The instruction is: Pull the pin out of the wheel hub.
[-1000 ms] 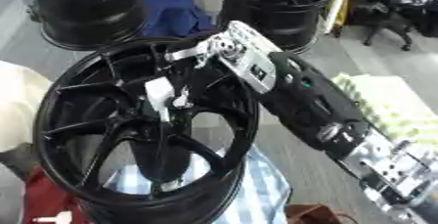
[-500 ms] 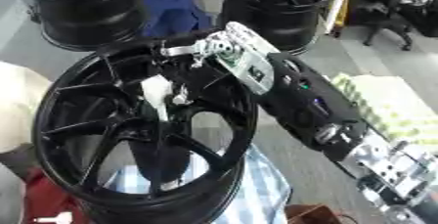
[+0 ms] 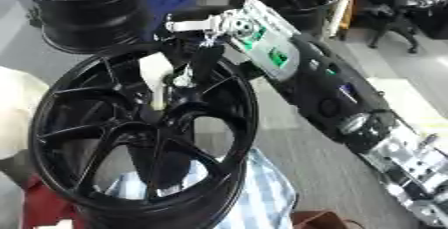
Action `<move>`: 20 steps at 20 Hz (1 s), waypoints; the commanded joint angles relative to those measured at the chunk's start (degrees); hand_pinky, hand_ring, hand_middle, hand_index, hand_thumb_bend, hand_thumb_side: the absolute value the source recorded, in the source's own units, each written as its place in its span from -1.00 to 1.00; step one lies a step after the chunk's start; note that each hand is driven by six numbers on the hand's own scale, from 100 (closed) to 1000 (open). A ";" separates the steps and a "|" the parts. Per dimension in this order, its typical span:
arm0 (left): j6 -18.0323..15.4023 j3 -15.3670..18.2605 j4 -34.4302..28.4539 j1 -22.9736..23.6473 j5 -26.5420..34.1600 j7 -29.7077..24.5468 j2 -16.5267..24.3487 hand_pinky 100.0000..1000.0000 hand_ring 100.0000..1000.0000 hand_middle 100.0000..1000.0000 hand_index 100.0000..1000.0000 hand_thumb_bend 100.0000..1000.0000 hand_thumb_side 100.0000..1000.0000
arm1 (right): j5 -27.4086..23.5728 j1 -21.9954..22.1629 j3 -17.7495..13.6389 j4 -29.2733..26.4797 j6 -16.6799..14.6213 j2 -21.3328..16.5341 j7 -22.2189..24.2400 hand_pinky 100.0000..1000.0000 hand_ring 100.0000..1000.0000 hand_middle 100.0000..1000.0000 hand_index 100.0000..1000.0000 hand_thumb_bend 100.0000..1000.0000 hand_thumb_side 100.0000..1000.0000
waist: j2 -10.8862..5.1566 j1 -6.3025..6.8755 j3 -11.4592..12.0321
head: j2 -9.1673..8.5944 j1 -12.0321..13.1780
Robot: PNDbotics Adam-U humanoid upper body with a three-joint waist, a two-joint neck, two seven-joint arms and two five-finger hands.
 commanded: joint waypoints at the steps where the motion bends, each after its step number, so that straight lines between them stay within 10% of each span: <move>1: 0.14 0.64 -1.10 -0.07 0.22 0.41 1.01 0.21 0.45 0.26 0.65 -1.00 0.42 | -4.38 -0.83 -2.35 -5.99 1.65 -6.53 -0.83 0.24 0.16 -0.32 -0.12 -1.00 -0.78 | -1.06 0.09 -0.57 | -0.13 0.76; 5: 0.30 1.20 -1.17 0.50 0.08 0.94 1.37 0.22 0.46 0.26 0.65 -1.00 0.42 | -8.66 6.59 -8.31 -16.29 4.39 -17.19 -4.47 0.25 0.16 -0.30 -0.10 -1.00 -0.78 | -1.45 -0.31 -2.02 | -0.13 2.06; 10: 0.49 1.88 -1.46 0.66 0.07 1.59 1.46 0.22 0.45 0.25 0.65 -1.00 0.42 | -4.95 26.85 -21.53 -23.97 7.75 -23.90 -16.95 0.30 0.24 -0.18 0.06 -1.00 -0.67 | -1.12 -0.55 -3.74 | -0.13 3.72; 14: 0.53 2.33 -1.60 0.67 -0.12 2.08 1.68 0.22 0.45 0.25 0.65 -1.00 0.42 | 2.78 42.54 -29.80 -20.40 10.44 -16.42 -29.43 0.36 0.49 0.43 0.73 -0.87 -0.41 | -0.51 -0.86 -5.49 | -0.13 5.03; 20: 0.48 2.25 -1.62 0.30 -0.26 1.97 1.87 0.22 0.46 0.25 0.65 -1.00 0.42 | 2.71 55.45 -36.08 -7.42 10.23 -0.30 -47.50 0.35 0.58 0.69 0.86 -0.69 -0.04 | 0.00 -1.05 -6.41 | -0.13 5.51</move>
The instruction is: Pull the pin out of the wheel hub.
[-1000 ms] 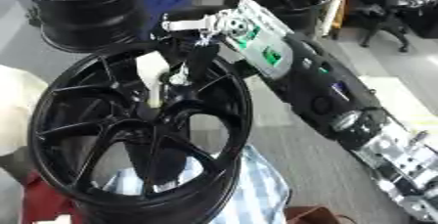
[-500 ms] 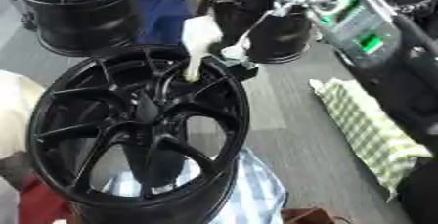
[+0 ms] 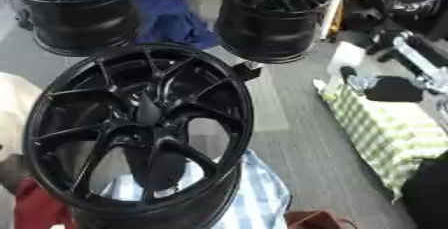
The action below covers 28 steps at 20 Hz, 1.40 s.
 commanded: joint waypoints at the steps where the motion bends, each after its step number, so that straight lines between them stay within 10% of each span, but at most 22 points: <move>1: -0.15 0.35 -1.21 -0.59 0.03 0.17 1.78 0.22 0.46 0.25 0.65 -1.00 0.42 | -2.19 2.34 -3.16 5.40 -1.93 5.91 -9.42 0.33 0.56 0.67 0.85 -0.71 -0.06 | -0.12 0.09 -0.10 | -0.13 0.19; 7: -0.38 0.31 -0.97 -0.66 0.16 0.08 1.67 0.22 0.46 0.26 0.65 -1.00 0.42 | -8.09 5.67 -2.41 9.95 -8.78 13.62 -18.64 0.23 0.45 0.47 0.79 -0.83 -0.15 | -0.04 0.25 0.03 | -0.13 -0.35; 28: 0.19 0.27 -1.16 -0.50 -0.19 -0.44 1.04 0.22 0.45 0.24 0.64 -1.00 0.43 | -12.32 7.08 3.49 8.68 -16.72 20.55 -23.28 0.12 0.26 0.19 0.69 -0.94 -0.23 | -0.05 0.23 0.51 | -0.13 -0.60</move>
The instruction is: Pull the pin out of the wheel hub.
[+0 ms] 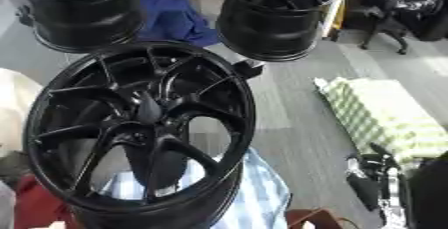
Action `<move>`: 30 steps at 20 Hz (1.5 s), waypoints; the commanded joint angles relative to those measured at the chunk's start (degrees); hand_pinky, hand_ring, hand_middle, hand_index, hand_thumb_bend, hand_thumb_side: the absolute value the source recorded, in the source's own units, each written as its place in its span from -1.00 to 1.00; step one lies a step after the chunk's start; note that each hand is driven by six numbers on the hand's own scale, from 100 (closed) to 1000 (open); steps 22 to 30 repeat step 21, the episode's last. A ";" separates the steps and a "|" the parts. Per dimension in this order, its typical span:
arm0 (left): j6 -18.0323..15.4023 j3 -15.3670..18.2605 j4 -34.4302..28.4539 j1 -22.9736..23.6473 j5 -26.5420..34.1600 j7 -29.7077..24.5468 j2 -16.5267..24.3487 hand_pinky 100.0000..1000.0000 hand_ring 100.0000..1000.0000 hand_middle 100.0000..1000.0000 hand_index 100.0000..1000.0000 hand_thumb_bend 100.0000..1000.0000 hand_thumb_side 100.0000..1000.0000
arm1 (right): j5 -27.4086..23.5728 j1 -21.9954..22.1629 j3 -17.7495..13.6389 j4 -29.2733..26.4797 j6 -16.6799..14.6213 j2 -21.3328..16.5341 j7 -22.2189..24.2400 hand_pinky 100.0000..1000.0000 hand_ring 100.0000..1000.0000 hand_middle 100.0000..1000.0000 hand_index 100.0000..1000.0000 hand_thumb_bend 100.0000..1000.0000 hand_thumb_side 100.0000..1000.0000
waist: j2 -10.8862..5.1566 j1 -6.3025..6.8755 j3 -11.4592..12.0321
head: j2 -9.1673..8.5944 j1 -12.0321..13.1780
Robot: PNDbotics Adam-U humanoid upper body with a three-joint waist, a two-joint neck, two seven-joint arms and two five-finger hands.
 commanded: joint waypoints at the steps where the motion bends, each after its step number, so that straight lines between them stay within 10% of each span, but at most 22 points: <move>1: -0.01 0.11 -1.13 -0.46 -0.10 -0.11 0.65 0.22 0.45 0.24 0.64 -1.00 0.43 | -0.50 -0.53 0.58 -0.74 -0.88 -0.25 -0.63 0.12 0.26 0.18 0.69 -0.94 -0.24 | -0.40 0.29 -0.29 | -0.13 -0.26; 30: -5.61 1.09 8.29 -0.08 -7.44 0.42 0.91 0.24 0.45 0.25 0.64 -1.00 0.42 | -8.89 -1.69 2.74 7.55 -5.39 1.80 -7.02 0.07 0.15 0.06 0.60 -0.94 -0.26 | -0.22 0.43 -0.59 | -0.13 -1.26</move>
